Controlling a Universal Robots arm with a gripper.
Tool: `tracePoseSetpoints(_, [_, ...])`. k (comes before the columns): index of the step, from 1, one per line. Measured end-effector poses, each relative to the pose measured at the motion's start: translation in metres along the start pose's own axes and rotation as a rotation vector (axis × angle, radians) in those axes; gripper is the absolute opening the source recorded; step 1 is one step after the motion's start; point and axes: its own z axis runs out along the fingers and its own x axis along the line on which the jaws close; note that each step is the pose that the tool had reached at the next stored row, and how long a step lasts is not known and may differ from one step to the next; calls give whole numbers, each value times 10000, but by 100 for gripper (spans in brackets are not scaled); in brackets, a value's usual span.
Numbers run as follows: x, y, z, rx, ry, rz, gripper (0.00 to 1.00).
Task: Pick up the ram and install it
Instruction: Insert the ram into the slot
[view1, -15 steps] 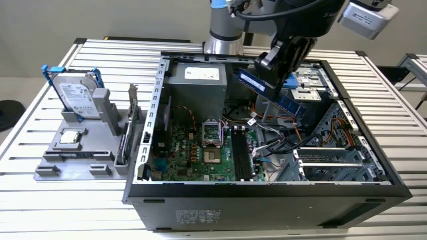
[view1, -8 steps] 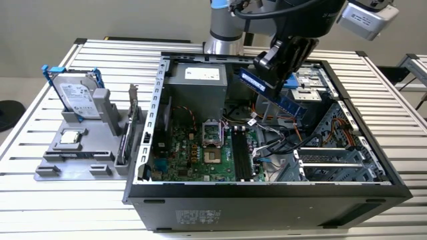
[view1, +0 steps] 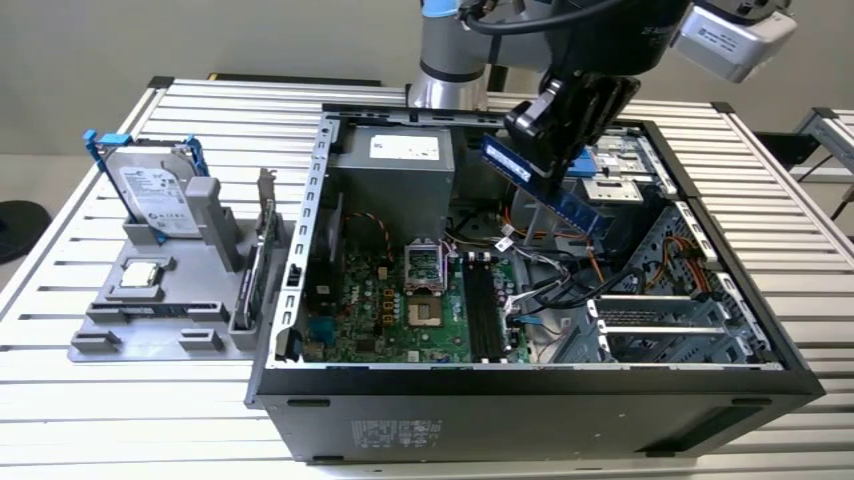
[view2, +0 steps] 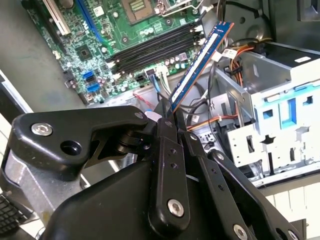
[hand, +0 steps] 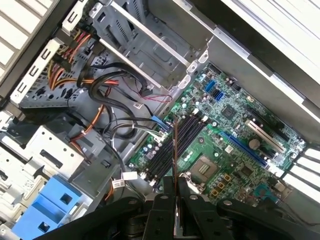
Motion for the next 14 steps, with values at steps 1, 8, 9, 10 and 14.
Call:
tracePoseSetpoints(1, [0,0,0,1,1,62,0])
tracePoseSetpoints(8, [0,0,0,4,10,487,0])
tracePoseSetpoints(9, [0,0,0,4,11,547,0])
tracePoseSetpoints(10, [1,0,0,4,12,606,0])
tracePoseSetpoints(14, [0,1,0,7,17,850,0])
